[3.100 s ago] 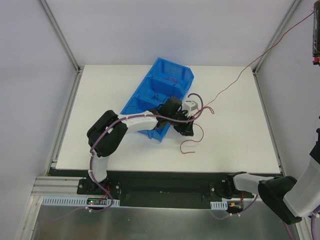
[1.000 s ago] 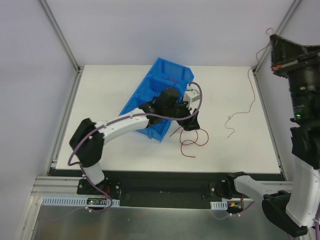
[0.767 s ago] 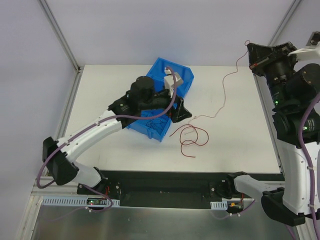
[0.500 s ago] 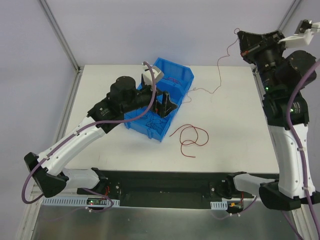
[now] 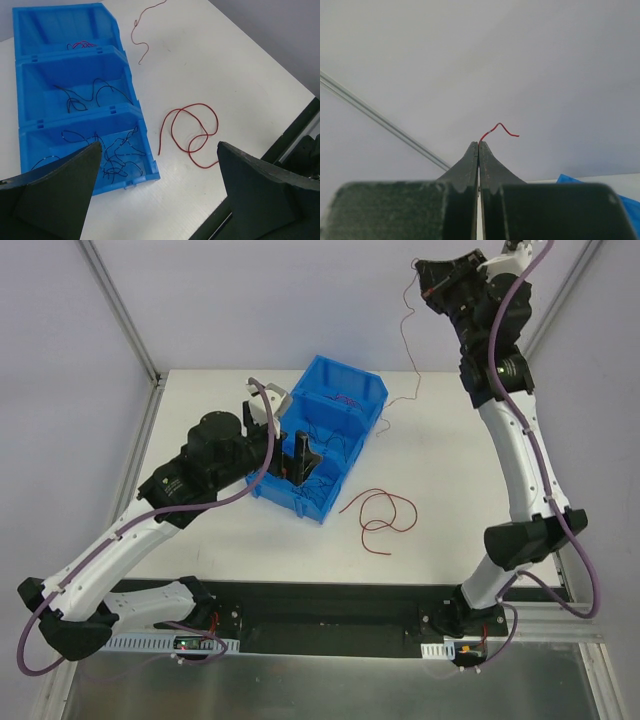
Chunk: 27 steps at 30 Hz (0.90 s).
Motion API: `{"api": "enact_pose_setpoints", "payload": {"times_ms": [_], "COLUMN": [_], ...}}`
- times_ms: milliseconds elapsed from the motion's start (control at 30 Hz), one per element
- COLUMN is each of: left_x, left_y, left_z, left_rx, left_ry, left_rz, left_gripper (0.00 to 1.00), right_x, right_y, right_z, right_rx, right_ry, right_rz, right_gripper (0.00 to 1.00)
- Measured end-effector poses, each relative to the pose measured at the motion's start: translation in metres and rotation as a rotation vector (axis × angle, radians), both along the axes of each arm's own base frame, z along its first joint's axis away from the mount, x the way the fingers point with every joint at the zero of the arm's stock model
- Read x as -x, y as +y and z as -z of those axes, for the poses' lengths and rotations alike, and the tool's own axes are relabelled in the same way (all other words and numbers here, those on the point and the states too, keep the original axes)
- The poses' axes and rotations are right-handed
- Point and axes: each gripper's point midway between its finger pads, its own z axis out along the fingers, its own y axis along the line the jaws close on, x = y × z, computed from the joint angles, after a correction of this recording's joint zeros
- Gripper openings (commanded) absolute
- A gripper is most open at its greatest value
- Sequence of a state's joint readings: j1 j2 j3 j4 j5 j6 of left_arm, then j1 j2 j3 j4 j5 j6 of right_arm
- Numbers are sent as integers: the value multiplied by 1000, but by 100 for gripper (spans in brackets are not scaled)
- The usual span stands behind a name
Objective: Untangle the cables
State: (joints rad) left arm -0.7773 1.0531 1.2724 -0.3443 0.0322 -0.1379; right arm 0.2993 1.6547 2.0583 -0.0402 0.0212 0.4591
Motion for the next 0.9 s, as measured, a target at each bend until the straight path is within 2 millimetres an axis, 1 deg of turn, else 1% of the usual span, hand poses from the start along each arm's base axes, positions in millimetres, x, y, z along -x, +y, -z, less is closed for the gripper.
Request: {"api": "enact_pose_setpoints", "payload": {"times_ms": [133, 267, 400, 500, 600, 767, 833, 867, 900], "left_x": [0, -1, -4, -4, -5, -4, -5, -5, -5], "left_y": [10, 16, 22, 25, 27, 28, 28, 29, 29], "left_z": [1, 8, 13, 15, 17, 17, 17, 18, 18], "left_rx": [-18, -59, -93, -110, -120, -128, -129, -130, -131], "left_ry": [-1, 2, -2, -2, -2, -1, -1, -1, -2], "left_rz": [-39, -58, -78, -85, -92, -95, -96, -96, -96], "left_gripper": [99, 99, 99, 99, 99, 99, 99, 99, 99], "right_x": [-23, -37, -47, -60, -75, -103, -111, -114, -116], "right_y": [11, 24, 44, 60, 73, 88, 93, 95, 96], "right_z": [-3, -4, 8, 31, 58, 116, 143, 161, 174], "right_rx": [-9, -23, -26, -15, 2, 41, 68, 90, 106], "right_ry": [-20, -38, -29, 10, 55, 154, 198, 230, 251], "right_rz": [-8, -26, -69, -99, -119, -136, -144, -144, -144], "right_gripper": [0, 0, 0, 1, 0, 0, 0, 1, 0]}}
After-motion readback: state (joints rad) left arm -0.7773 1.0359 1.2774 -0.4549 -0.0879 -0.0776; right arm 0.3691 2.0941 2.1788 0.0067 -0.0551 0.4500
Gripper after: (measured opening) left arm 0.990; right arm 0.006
